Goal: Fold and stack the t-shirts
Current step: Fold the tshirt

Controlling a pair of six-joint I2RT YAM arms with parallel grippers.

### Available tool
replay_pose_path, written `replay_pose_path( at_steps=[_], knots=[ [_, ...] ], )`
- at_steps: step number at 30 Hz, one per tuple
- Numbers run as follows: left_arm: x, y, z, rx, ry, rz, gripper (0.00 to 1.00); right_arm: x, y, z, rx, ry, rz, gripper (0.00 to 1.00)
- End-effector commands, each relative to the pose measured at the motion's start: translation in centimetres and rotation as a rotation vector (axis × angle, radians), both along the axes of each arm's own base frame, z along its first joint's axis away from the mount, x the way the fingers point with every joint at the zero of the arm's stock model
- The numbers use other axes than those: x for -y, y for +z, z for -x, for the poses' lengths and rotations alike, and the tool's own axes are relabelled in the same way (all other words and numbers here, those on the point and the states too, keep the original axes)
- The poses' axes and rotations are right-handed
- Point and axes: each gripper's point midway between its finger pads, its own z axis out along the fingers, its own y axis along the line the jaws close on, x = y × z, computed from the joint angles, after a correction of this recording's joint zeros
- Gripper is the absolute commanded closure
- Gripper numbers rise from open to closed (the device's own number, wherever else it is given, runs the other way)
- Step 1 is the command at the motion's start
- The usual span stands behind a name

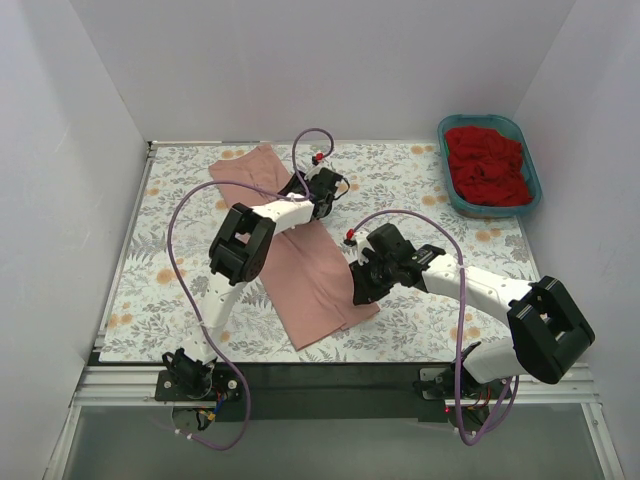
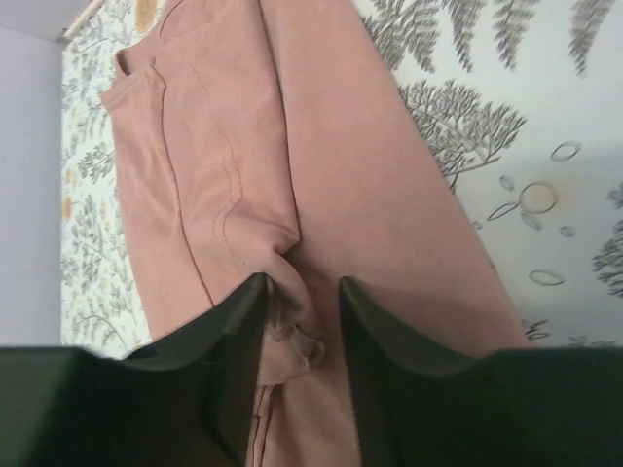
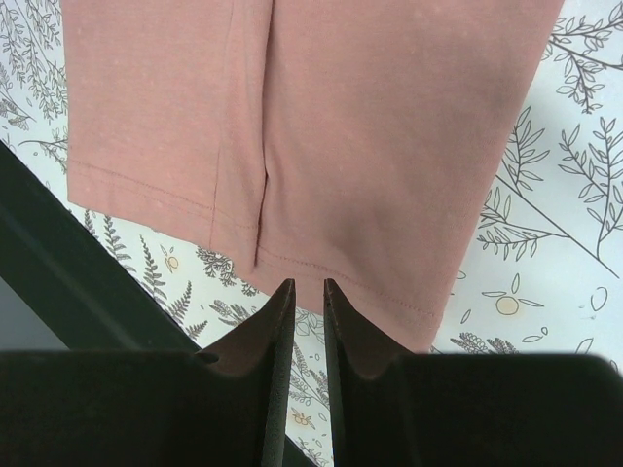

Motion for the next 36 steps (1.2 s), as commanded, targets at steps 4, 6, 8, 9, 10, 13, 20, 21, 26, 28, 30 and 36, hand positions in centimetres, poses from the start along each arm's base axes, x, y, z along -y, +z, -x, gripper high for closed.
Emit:
replay_pose_path(
  at_steps=[4, 6, 8, 9, 10, 13, 20, 21, 26, 28, 30, 36],
  knots=[
    [2.6, 3.8, -1.1, 0.062, 0.031, 0.234, 0.5, 0.1, 0.2, -0.2, 0.03, 0.005, 0.005, 0.75],
    [3.2, 6.4, -1.0, 0.081, 0.035, 0.305, 0.41, 0.3, 0.4, -0.6, 0.047, -0.01, 0.011, 0.76],
    [4.0, 8.3, -0.8, 0.098, 0.054, 0.403, 0.36, 0.3, 0.3, -0.7, 0.047, -0.017, 0.014, 0.76],
    [4.1, 9.2, -0.6, 0.111, 0.066, 0.441, 0.34, 0.4, 0.2, -0.7, 0.046, -0.018, 0.019, 0.75],
    [4.3, 10.9, -0.3, 0.127, 0.071, 0.482, 0.33, 0.4, 0.1, -0.6, 0.042, -0.018, 0.022, 0.75],
    [4.4, 13.6, 1.3, 0.129, 0.097, 0.611, 0.29, 0.8, -0.6, -0.6, 0.033, -0.028, 0.045, 0.75],
    [0.6, 10.6, 4.8, 0.057, 0.273, 0.775, 0.34, 1.1, -1.4, -1.2, 0.047, -0.042, 0.091, 0.62],
    [0.0, 9.3, 5.3, 0.039, 0.309, 0.786, 0.35, 1.1, -1.7, -1.1, 0.041, -0.039, 0.101, 0.61],
    [-2.9, 5.8, 4.9, 0.003, 0.396, 0.834, 0.45, 1.0, -2.8, -1.0, 0.057, -0.018, 0.159, 0.6],
    [-3.4, 4.0, 4.6, -0.024, 0.416, 0.829, 0.47, 0.8, -3.1, -0.6, 0.054, -0.004, 0.176, 0.62],
    [-3.6, 3.0, 4.2, -0.04, 0.419, 0.822, 0.49, 0.8, -3.4, -0.3, 0.046, -0.004, 0.194, 0.64],
    [-2.0, -0.4, 2.4, -0.127, 0.358, 0.797, 0.5, 0.6, -4.0, 2.1, -0.031, 0.031, 0.236, 0.64]
  ],
)
